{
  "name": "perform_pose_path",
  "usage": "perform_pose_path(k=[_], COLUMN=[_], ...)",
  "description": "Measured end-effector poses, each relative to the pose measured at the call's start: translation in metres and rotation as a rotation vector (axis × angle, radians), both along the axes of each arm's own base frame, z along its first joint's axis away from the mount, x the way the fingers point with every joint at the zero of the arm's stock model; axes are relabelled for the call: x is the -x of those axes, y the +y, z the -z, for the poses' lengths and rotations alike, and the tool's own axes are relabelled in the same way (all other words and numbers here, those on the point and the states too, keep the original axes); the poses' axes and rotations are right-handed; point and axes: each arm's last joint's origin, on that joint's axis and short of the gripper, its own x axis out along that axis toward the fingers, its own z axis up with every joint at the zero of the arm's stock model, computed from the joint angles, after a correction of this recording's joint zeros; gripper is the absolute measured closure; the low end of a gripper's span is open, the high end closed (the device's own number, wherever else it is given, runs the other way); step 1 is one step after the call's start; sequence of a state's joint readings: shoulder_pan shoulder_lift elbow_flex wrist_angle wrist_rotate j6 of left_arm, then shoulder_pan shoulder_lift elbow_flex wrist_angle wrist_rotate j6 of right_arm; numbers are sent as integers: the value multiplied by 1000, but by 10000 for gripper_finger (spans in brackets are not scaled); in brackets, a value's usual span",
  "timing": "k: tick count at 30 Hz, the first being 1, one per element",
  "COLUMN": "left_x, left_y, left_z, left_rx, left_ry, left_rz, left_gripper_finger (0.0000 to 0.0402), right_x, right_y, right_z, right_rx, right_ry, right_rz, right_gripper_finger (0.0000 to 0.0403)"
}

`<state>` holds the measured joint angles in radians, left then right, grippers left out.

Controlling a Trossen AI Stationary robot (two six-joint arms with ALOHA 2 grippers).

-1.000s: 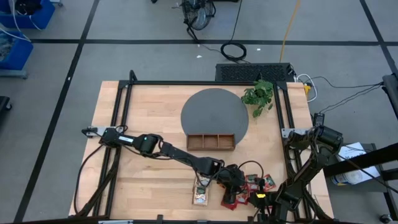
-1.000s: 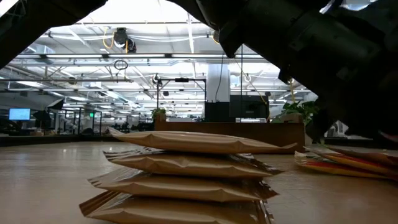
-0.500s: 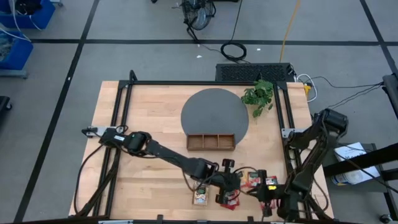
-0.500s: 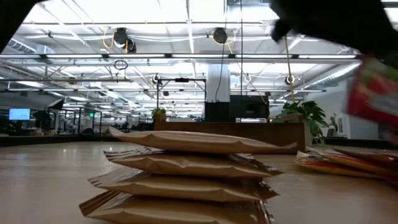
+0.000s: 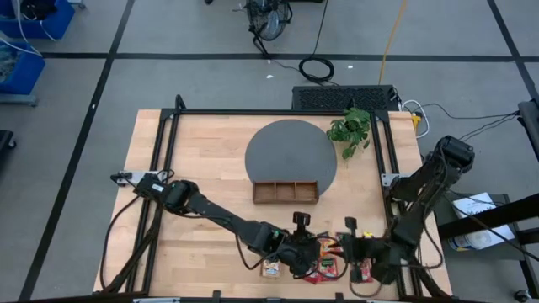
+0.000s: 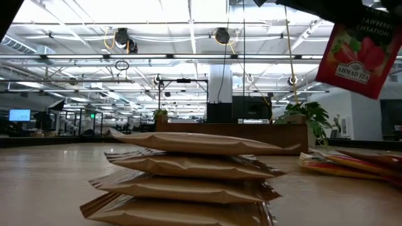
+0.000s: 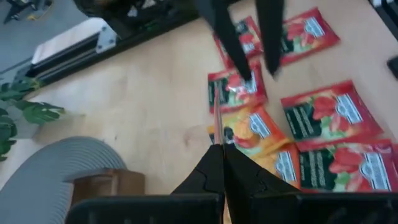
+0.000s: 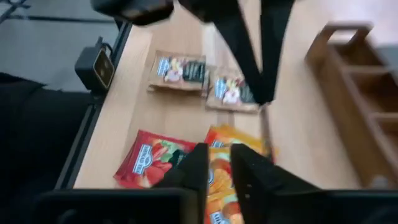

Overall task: Pick & Place Tea
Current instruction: Put the red tea bag into the right wooden organizer

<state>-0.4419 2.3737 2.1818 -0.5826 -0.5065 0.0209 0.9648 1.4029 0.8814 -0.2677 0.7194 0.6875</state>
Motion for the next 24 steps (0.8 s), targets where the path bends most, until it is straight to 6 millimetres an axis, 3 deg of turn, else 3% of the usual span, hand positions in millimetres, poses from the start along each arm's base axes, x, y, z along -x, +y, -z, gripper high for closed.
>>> perform_pose_path(k=[6, 10, 18, 24], left_x=[0, 1, 2, 0], left_y=[1, 5, 11, 10], left_z=[1, 3, 5, 4], left_rx=[-5, 1, -2, 10], left_ry=[7, 32, 60, 35], left_rz=[-4, -26, -65, -67], left_gripper_finger=[400, 400, 401, 401], right_x=[-24, -30, -29, -28], right_y=[-22, -28, -20, -19], right_z=[3, -1, -34, -40], right_rx=[-17, 10, 51, 53], right_ry=[88, 108, 160, 203], right_rz=[30, 18, -22, -26], right_gripper_finger=[235, 196, 190, 197])
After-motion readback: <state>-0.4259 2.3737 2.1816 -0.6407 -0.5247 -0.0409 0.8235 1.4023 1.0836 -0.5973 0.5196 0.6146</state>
